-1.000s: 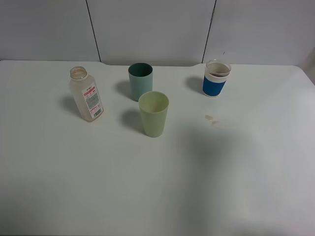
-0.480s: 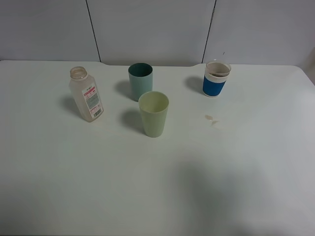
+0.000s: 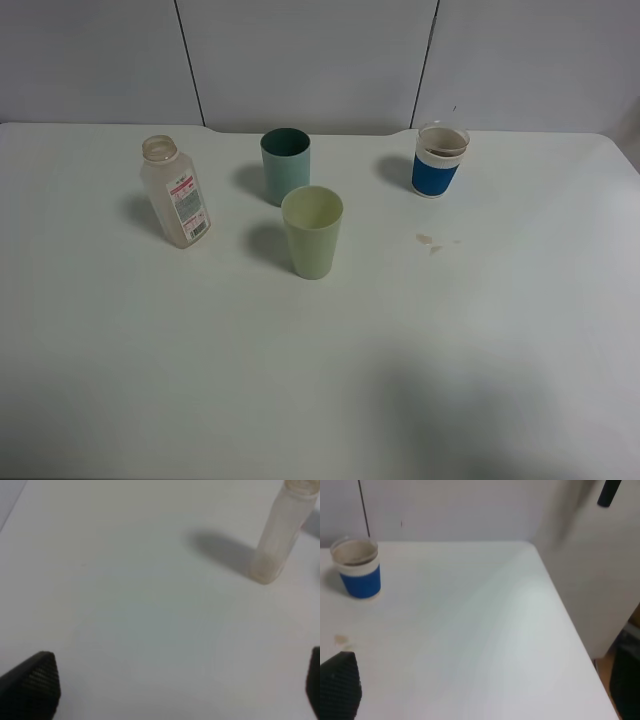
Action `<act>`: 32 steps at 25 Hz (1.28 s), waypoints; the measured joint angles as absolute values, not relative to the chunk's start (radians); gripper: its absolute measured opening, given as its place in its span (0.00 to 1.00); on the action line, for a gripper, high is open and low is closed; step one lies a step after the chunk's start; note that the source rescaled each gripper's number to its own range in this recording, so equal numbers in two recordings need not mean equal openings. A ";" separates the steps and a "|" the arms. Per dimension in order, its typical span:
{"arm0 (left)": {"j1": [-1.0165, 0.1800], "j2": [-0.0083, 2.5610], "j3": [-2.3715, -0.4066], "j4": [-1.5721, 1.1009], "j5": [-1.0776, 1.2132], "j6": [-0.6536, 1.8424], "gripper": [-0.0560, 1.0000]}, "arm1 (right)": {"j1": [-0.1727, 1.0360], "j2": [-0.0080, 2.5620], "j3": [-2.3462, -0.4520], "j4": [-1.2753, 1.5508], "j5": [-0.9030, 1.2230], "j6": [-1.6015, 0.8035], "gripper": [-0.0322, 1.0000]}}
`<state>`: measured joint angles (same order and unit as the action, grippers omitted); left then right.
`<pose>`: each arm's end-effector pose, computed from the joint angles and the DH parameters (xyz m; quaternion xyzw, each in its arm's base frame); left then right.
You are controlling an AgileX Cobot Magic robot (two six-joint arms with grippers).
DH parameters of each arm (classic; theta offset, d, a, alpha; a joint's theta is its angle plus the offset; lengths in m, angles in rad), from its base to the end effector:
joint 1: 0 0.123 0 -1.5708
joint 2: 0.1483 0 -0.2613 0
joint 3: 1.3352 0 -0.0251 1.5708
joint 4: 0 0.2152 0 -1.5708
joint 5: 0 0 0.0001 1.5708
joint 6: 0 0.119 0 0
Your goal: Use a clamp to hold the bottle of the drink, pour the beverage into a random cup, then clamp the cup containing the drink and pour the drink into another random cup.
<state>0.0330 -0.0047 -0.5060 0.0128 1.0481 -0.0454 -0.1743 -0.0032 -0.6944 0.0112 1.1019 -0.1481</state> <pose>0.0122 0.0017 0.2504 -0.0334 0.8464 0.0031 0.5315 -0.0106 0.0031 0.2934 0.0097 0.8098 -0.0887 0.5799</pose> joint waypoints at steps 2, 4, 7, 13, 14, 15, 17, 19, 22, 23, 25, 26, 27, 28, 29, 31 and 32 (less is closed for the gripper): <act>0.033 -0.005 -0.506 0.013 1.048 -0.045 1.00 | -0.174 -0.003 -0.694 0.011 1.108 -0.148 1.00; 0.033 -0.005 -0.506 0.013 1.048 -0.045 1.00 | -0.171 -0.003 -0.694 0.011 1.108 -0.148 1.00; 0.033 -0.005 -0.506 0.013 1.048 -0.045 1.00 | -0.153 -0.003 -0.694 0.010 1.108 -0.148 1.00; 0.033 -0.005 -0.506 0.013 1.048 -0.045 1.00 | -0.130 -0.003 -0.655 0.019 1.107 -0.159 1.00; 0.033 -0.005 -0.506 0.013 1.048 -0.045 1.00 | -0.122 -0.003 -0.635 0.031 1.107 -0.159 1.00; 0.033 -0.005 -0.506 0.013 1.048 -0.045 1.00 | -0.117 -0.003 -0.615 0.045 1.107 -0.161 1.00; 0.033 -0.005 -0.506 0.013 1.048 -0.045 1.00 | -0.113 -0.003 -0.542 0.073 1.097 -0.161 1.00; 0.033 -0.005 -0.506 0.013 1.048 -0.045 1.00 | -0.113 -0.003 -0.509 0.087 1.088 -0.161 1.00; 0.033 -0.005 -0.506 0.013 1.048 -0.045 1.00 | -0.113 -0.003 -0.508 0.088 1.075 -0.156 1.00; 0.033 -0.005 -0.506 0.013 1.048 -0.045 1.00 | -0.113 -0.003 -0.508 0.088 1.074 -0.155 1.00; 0.033 -0.005 -0.506 0.013 1.048 -0.045 1.00 | -0.113 -0.003 -0.508 0.088 1.074 -0.153 1.00; 0.033 -0.005 -0.506 0.013 1.048 -0.045 1.00 | -0.113 -0.003 -0.508 0.088 1.074 -0.153 1.00; 0.033 -0.005 -0.506 0.013 1.048 -0.045 1.00 | -0.113 -0.003 -0.508 0.087 1.074 -0.151 1.00; 0.033 -0.005 -0.506 0.013 1.048 -0.045 1.00 | -0.113 -0.003 -0.508 0.086 1.074 -0.148 1.00; 0.033 -0.005 -0.506 0.013 1.048 -0.045 1.00 | -0.113 -0.003 -0.508 0.085 1.074 -0.144 1.00; 0.033 -0.005 -0.506 0.013 1.048 -0.045 1.00 | -0.113 -0.003 -0.508 0.085 1.074 -0.140 1.00; 0.033 -0.005 -0.506 0.013 1.048 -0.045 1.00 | -0.113 -0.003 -0.508 0.084 1.074 -0.138 1.00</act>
